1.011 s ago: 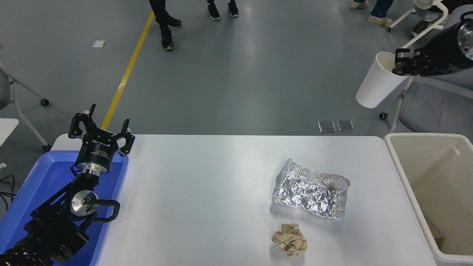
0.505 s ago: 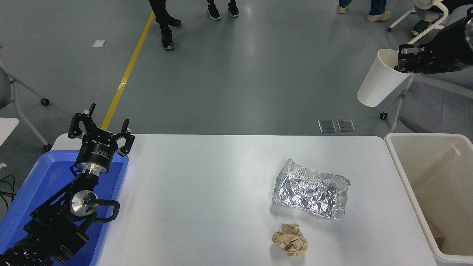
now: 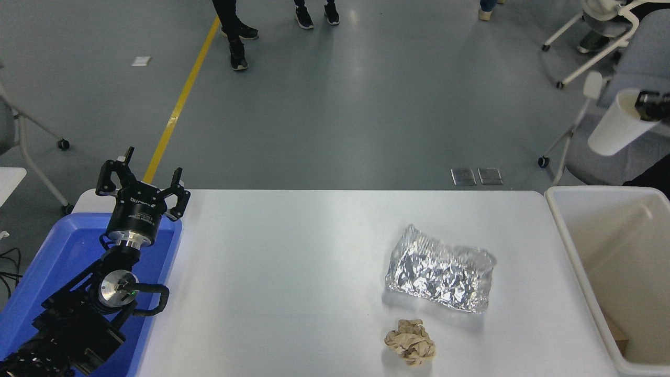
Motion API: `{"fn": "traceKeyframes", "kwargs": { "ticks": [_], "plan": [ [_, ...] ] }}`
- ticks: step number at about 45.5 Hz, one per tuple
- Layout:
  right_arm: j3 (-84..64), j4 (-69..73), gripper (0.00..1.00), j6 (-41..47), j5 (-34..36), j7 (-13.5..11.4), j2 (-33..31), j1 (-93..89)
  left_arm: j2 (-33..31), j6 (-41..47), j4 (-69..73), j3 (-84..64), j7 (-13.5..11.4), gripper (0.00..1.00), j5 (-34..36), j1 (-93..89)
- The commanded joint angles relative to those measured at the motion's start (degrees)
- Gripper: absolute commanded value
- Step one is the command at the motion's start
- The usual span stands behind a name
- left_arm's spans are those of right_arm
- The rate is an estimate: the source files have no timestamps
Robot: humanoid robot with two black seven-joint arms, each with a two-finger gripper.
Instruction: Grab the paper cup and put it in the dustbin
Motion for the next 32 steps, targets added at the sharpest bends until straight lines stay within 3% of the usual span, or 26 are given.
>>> {"fn": "traceKeyframes", "kwargs": {
  "ticks": [1,8,15,32],
  "plan": [
    [5.16,-13.96,0.0,-4.37,5.97,-1.57,-0.13,-18.9,0.0,0.0,0.01,-0.01,0.0,0.98,0.01,0.0],
    [14.13,-14.05,0.0,-9.03,5.97,-5.96,-0.13,-25.41,0.0,0.0,0.01,-0.01,0.0,0.98,0.01,0.0],
    [20.37,-14.13,0.0,-12.81,5.97,-8.25,0.31,-30.86,0.0,0.0,0.01,-0.01,0.0,0.98,0.01,0.0],
    [29.08,-14.31,0.0,-18.53,6.14,-8.78,5.85,-41.67,0.0,0.0,0.01,-0.01,0.0,0.98,0.01,0.0]
  ]
}}
